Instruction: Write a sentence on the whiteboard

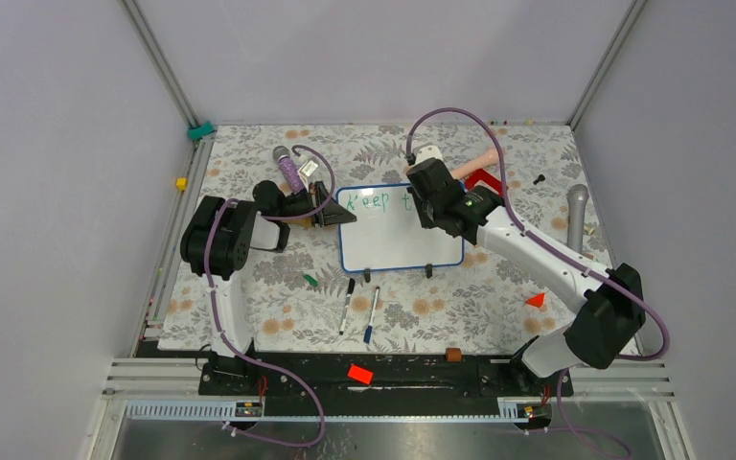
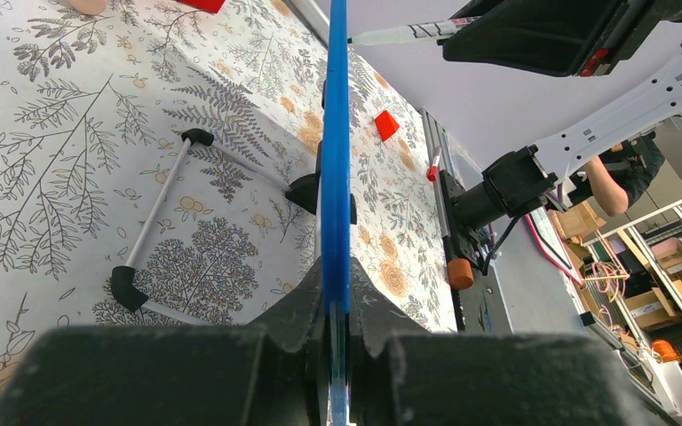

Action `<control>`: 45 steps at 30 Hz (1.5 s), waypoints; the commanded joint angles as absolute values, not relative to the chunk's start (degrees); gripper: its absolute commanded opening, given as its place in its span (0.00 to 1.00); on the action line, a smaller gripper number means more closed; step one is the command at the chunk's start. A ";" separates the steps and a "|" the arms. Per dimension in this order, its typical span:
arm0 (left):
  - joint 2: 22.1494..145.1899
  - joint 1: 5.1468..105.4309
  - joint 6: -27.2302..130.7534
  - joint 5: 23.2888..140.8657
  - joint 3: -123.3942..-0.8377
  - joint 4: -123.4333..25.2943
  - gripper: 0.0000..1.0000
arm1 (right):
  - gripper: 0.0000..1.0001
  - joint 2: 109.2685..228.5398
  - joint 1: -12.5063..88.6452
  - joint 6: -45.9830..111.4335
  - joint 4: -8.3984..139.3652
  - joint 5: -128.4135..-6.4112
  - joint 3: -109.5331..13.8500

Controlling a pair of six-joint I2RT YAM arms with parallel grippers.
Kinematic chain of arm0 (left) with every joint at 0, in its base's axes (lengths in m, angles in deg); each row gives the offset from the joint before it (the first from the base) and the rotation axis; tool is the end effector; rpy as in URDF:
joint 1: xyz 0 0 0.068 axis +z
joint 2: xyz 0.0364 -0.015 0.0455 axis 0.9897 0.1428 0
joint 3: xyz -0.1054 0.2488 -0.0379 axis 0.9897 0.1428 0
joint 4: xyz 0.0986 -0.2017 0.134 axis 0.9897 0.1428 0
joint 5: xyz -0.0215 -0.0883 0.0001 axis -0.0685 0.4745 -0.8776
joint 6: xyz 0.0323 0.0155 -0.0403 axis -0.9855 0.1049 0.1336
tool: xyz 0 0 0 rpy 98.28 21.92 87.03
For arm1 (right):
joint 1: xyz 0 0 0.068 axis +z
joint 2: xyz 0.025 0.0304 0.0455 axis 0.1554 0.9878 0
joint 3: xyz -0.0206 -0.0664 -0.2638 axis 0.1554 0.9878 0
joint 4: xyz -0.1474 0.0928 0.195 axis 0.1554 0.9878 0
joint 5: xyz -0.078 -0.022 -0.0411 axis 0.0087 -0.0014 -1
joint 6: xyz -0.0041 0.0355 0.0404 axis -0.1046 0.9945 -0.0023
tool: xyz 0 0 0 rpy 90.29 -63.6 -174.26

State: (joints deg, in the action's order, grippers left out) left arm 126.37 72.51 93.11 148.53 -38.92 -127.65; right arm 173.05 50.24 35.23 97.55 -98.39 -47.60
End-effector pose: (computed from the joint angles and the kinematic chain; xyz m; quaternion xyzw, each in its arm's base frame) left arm 0.3591 -0.0935 0.1555 0.2495 0.6413 -0.6467 0.3291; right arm 0.2560 0.2061 0.3217 -0.1686 0.8841 0.0013 0.4357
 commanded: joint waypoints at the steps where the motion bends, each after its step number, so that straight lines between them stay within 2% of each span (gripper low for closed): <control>1: 123.41 71.94 92.37 149.80 -38.29 -131.34 0.00 | 0.00 171.00 49.57 35.86 98.20 -99.19 -46.51; 23: 123.17 71.99 92.26 149.77 -38.16 -131.34 0.00 | 0.00 165.73 48.28 36.92 98.51 -95.26 -49.64; 45: 123.20 71.94 92.21 149.74 -38.03 -131.31 0.00 | 0.00 170.31 47.52 36.76 98.03 -94.70 -49.87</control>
State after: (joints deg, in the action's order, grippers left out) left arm 126.06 72.49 92.72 148.49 -38.55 -127.69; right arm 169.75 47.88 36.30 98.89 -94.04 -48.00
